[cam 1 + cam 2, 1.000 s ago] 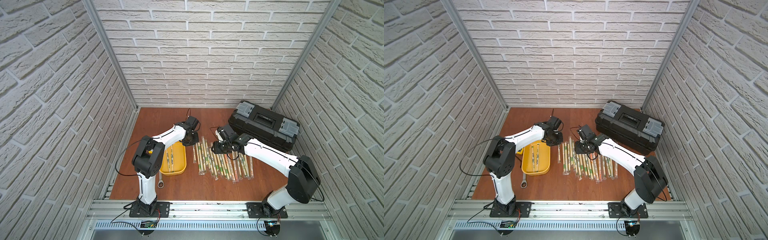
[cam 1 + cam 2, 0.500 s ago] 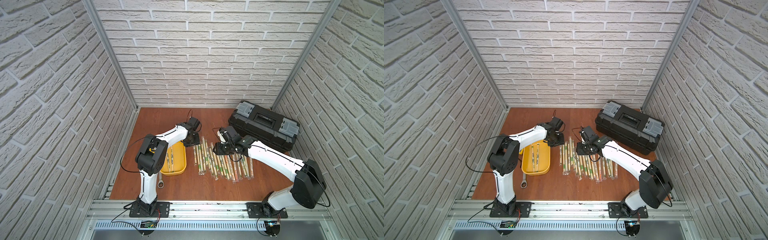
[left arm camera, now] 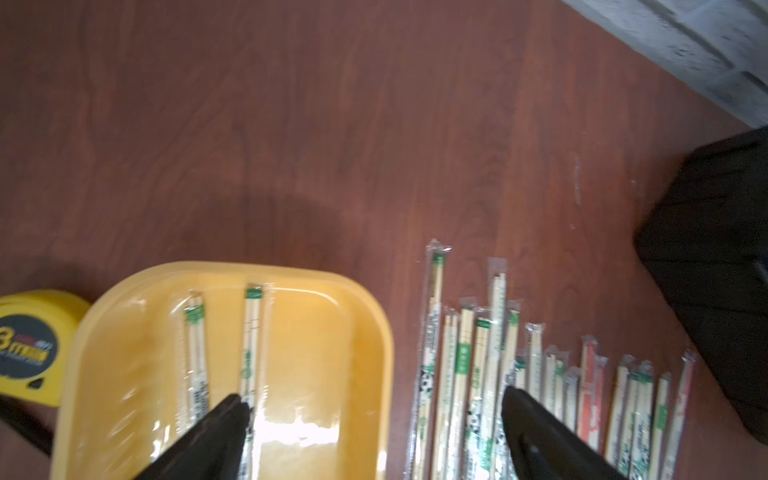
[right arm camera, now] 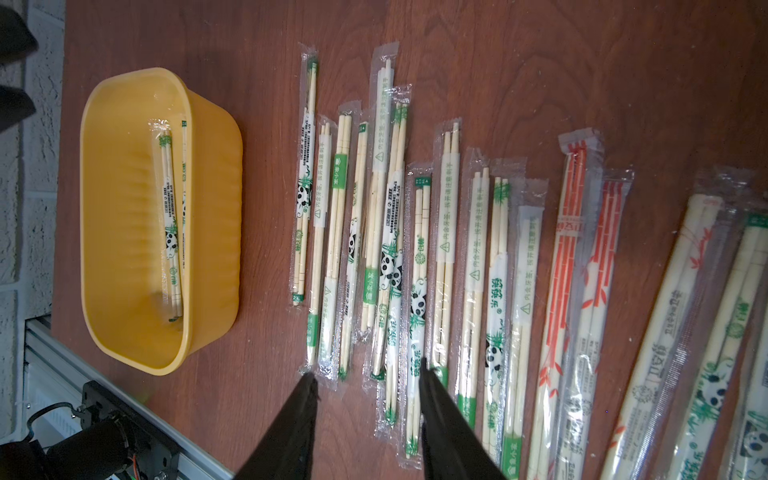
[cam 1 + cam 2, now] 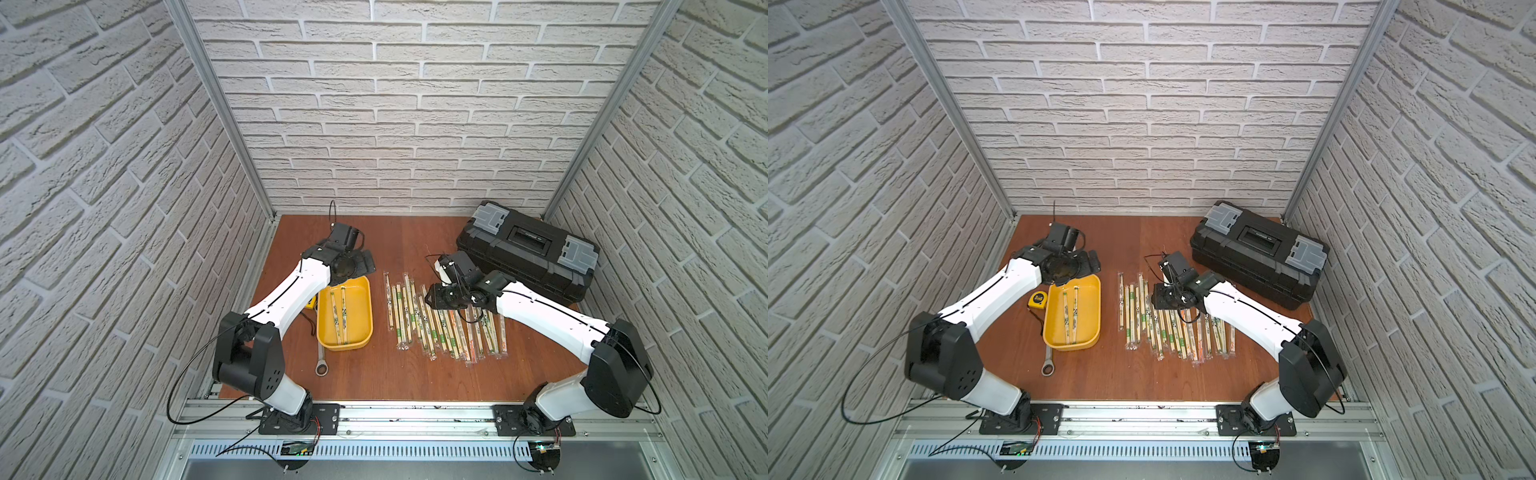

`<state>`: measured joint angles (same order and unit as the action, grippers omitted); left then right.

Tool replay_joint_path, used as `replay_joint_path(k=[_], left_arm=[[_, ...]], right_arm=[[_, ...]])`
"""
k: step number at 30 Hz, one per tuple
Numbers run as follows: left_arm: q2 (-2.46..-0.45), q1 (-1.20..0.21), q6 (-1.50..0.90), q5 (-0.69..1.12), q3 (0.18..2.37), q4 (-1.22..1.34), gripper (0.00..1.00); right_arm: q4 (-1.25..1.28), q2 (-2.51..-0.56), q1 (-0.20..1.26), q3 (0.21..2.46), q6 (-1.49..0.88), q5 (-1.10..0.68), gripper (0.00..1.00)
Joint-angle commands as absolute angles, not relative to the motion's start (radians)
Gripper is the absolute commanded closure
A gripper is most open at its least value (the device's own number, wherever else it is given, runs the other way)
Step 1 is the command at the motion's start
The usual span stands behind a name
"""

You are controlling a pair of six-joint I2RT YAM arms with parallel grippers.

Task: Take the paired disposable chopsticks out of the storage box
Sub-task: Place the paired disposable chopsticks at the center of the board, then pick up the paired disposable chopsticks from the storage box.

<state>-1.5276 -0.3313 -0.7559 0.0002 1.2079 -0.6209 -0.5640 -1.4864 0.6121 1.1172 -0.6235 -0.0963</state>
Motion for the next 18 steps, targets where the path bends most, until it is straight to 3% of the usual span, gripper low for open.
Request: replay_joint_path(k=[1,4,10,18], left_arm=[[-1.503,-0.266,-0.753,0.071,1.115,-0.606,0.02],[-1.498,-0.256,-0.745,0.061,1.068,-0.596,0.04],[-1.582,-0.272,-0.733,0.066,1.060,-0.589,0.24],[-1.655,-0.285,-0.740,0.029,1.076,-0.588,0.32]], right_arm=[[-0.523,-1.471,0.612,1.130,-0.638,-0.112,0.57],[-0.531,-1.494,0.612,1.141,-0.633,-0.118,0.58],[-0.509,-1.516,0.612,1.140,-0.641,-0.133,0.58],[-0.502,-1.523,0.614,1.126,-0.641,-0.143,0.58]])
